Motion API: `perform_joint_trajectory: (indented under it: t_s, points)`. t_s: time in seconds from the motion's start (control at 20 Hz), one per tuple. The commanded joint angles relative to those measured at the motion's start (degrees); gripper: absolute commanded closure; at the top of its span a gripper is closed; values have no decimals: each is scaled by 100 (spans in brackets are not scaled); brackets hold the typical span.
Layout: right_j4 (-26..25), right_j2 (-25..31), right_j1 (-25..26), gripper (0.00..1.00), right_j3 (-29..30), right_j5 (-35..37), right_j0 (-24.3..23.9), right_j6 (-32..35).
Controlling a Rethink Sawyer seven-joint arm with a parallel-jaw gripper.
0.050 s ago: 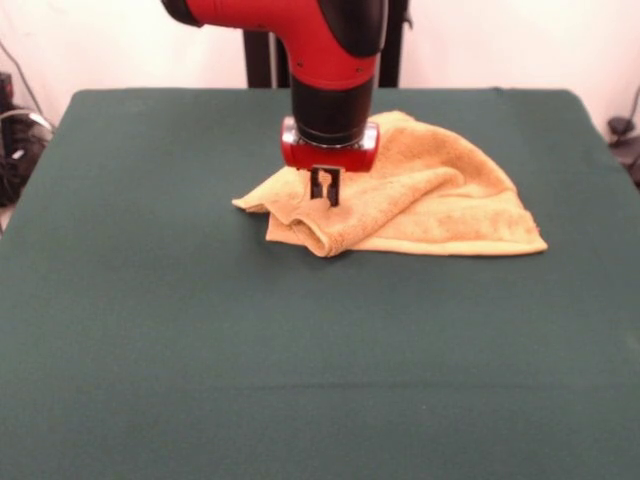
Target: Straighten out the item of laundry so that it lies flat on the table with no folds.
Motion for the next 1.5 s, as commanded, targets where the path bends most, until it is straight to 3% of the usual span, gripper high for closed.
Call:
perform_joint_trajectory:
  t_s: [0.05, 0.7, 1.5]
  points:
    - [-295, 457, 564, 100, -627, -216, 1, 49]
    - [-437, 462, 467, 100, -507, -166, -117, -135]
    - [-1501, 772, 12, 100, 421, -431, -1266, -568]
